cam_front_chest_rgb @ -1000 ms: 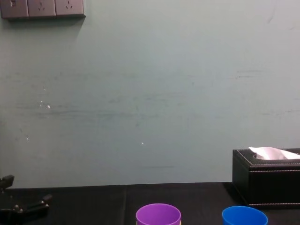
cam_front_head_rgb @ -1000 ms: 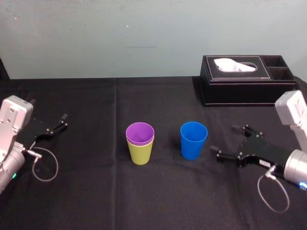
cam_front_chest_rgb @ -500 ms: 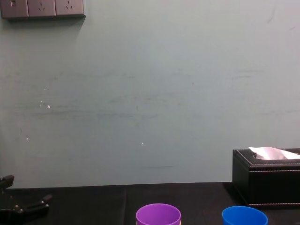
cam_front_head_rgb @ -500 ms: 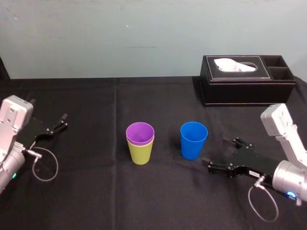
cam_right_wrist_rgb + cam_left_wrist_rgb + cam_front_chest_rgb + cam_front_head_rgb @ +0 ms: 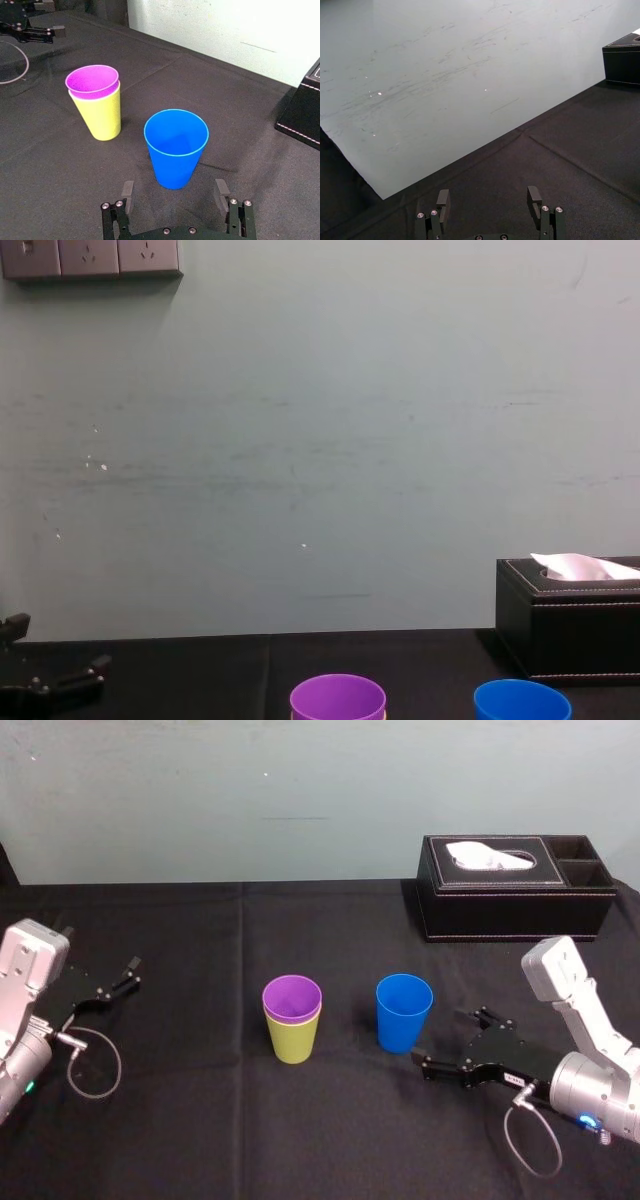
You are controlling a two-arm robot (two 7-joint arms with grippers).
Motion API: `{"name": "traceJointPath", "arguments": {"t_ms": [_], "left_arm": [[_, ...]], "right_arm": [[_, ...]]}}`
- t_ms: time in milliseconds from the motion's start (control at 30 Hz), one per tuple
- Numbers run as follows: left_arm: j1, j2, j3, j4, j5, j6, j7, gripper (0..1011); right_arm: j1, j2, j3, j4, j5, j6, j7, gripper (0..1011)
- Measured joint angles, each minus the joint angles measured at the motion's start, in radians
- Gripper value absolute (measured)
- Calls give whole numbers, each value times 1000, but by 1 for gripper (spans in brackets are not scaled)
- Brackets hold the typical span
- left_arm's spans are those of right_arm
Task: Stack the three plastic cups sequentially using one hand.
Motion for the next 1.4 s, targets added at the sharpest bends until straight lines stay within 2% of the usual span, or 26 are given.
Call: {"name": "traceJointPath", "arguments": {"t_ms": [1400], "left_arm": [[0,0,0,0,0,0,0,1010]], "right_arm": [[137,-95,-59,112,-26,37,15,1003]]}}
